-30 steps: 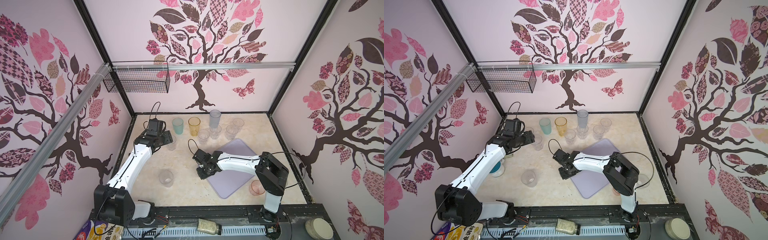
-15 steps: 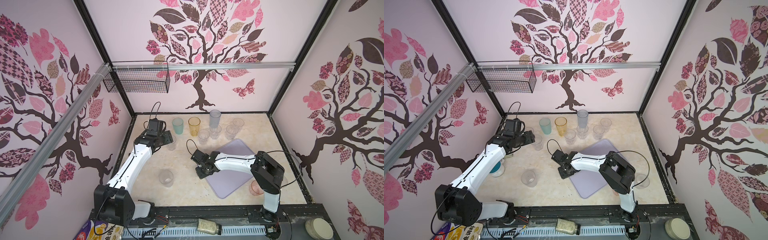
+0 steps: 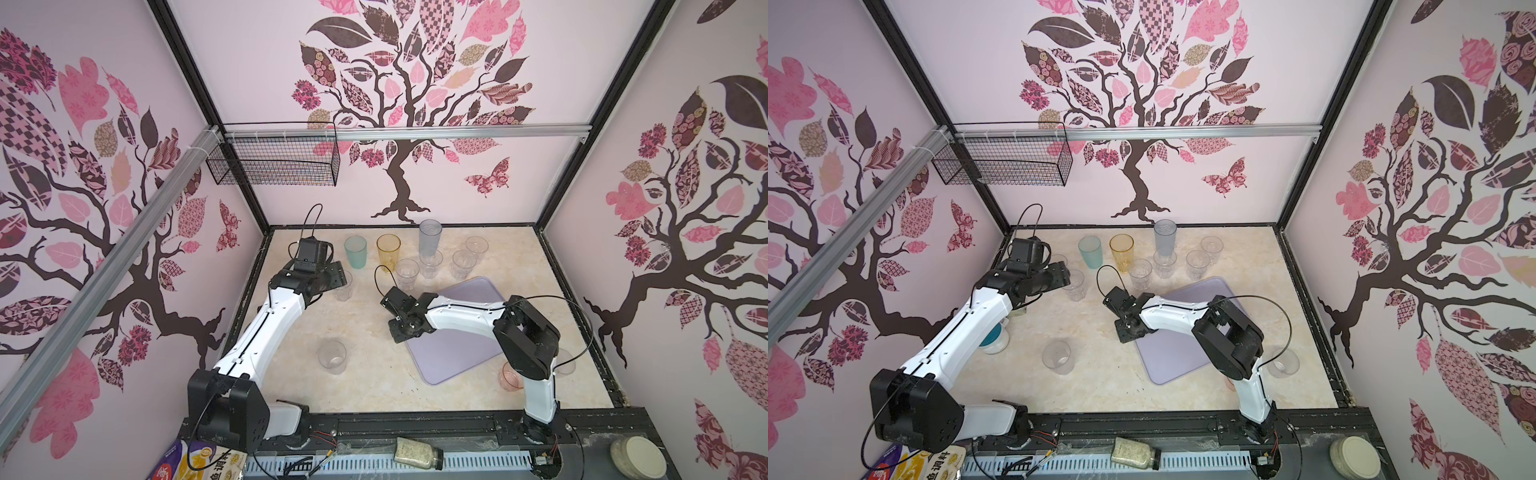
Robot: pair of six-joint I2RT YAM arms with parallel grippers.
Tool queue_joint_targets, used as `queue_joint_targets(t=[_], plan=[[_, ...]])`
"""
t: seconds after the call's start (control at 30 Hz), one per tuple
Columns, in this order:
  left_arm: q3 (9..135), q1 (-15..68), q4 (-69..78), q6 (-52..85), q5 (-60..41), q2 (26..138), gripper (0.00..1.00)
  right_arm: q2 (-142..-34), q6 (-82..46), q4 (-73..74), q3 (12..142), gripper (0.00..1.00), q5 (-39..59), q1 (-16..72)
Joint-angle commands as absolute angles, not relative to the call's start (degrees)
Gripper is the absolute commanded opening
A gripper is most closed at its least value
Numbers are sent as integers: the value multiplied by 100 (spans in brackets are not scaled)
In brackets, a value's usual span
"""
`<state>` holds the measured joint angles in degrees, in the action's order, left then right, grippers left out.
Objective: Place the glasses into the tray
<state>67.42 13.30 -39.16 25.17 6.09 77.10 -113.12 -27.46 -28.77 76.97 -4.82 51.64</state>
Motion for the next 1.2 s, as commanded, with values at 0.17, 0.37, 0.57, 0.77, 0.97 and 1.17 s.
queue_joint_targets(t=[0.17,0.37,0.57,0.77,0.97,1.17], plan=[[7097,1803,-3795,2414,1118,7709,74,-11461,-2942,-2347,7897,3,-348,4709],[7073,1869,-3618,2540,1204,7697,73,-11700,-3017,-2346,8277,4,-248,4662],[7099,1868,-3576,2562,1138,7717,72,-11835,-3603,-2587,8619,12,-279,4624],[7314,1862,-3621,2153,1333,7740,72,-11267,-3668,-2607,8669,34,556,4436],[8010,1872,-3810,1935,1064,8153,72,-10223,-3181,-2920,8849,42,319,4080],[7931,2418,-3592,2031,1046,8375,69,-9942,-2897,-3202,9165,43,542,3065]])
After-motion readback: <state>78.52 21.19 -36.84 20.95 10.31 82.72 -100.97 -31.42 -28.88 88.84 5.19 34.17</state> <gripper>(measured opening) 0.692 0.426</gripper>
